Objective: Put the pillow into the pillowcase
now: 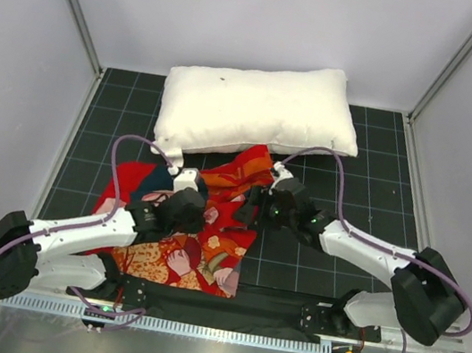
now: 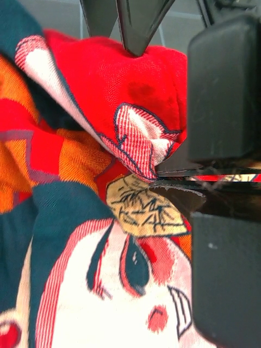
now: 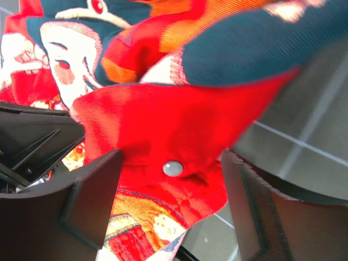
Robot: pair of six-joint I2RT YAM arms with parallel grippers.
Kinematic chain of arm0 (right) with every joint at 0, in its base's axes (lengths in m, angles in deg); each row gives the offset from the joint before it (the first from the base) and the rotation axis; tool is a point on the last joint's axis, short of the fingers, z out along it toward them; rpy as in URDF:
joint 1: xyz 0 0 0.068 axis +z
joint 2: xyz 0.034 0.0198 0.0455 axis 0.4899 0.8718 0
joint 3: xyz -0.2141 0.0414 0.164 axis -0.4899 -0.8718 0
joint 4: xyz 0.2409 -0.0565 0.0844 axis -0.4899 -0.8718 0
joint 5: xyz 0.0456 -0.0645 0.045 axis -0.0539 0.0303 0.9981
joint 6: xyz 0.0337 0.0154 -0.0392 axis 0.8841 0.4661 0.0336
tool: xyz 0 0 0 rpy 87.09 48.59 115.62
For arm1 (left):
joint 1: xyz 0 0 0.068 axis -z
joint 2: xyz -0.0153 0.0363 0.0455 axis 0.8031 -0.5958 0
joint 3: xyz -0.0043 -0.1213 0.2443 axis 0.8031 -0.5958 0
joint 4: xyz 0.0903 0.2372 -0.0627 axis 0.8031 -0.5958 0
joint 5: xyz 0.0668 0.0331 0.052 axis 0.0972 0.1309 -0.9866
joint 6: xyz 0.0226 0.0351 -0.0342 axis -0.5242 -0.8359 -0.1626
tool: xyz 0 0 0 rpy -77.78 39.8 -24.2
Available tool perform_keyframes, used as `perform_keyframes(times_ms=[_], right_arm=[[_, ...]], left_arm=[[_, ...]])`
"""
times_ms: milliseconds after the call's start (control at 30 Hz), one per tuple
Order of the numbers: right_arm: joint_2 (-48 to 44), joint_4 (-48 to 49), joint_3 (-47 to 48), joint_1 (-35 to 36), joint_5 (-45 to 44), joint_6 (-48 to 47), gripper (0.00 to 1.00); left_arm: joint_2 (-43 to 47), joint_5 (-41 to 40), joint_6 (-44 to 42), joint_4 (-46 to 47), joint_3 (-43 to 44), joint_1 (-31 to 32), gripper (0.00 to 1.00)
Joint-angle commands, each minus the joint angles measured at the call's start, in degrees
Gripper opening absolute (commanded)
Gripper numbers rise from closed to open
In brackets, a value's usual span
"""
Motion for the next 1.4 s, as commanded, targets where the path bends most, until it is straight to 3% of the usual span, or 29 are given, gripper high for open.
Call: perform_keyframes(times_ms=[0,67,100,167,200,467,667,800,933,1000,1167,1367], right_arm=[[5.06,2.03,5.14,1.4,-4.62,-2.0,0.76],[8.15,0.98,9.62,1.49,-5.15,-2.17,0.61],[9.3,0.8,11.2,1.4,-5.93,-2.26,0.37],[11.07,-3.85,15.77,1.4,-7.69,-2.52,0.19],[10.98,-4.82,16.83,1.4,-8.48,-2.96,0.05],[1.76,-16.68,22.46,3.59,-19.55,-7.79,0.04],[-2.37,-32.23,33.53,7.63,-26.85,-12.71,0.04],[-1.77,-36.37,39.86,8.25,-30.61,-15.61,0.04],[2.71,-40.42,52.3,8.08,-36.26,-20.79,0.04],[4.47,-38.68,55.15,7.82,-36.44,-24.56,0.04],[12.65,-38.67,59.65,-0.52,-25.47,-24.94,0.04],[10.03,-32.16,46.39,-5.71,-20.89,-24.14,0.13]], left_arm=[[1.34,-3.67,-3.13,-3.7,2.42,-2.25,0.0],[1.34,-3.41,-3.75,-4.4,2.87,-4.09,0.0],[1.6,-2.89,-4.1,-4.58,2.87,-4.71,0.0],[2.13,-2.53,-4.8,-5.28,2.69,-5.86,0.01],[2.48,-2.7,-5.24,-5.54,2.69,-6.65,0.0],[4.94,-1.13,-12.44,-10.55,5.76,-6.74,0.0],[6.96,9.48,-16.58,-15.39,11.48,-6.74,0.0],[10.48,14.77,-17.89,-15.48,13.41,-6.65,0.0],[10.84,18.82,-20.71,-15.65,16.22,-6.65,0.0],[9.87,18.92,-20.89,-16.0,17.36,-6.65,0.0],[5.74,21.47,-19.05,-14.34,17.72,-6.65,0.0],[1.88,20.68,-16.85,-11.79,16.93,-6.92,0.0]])
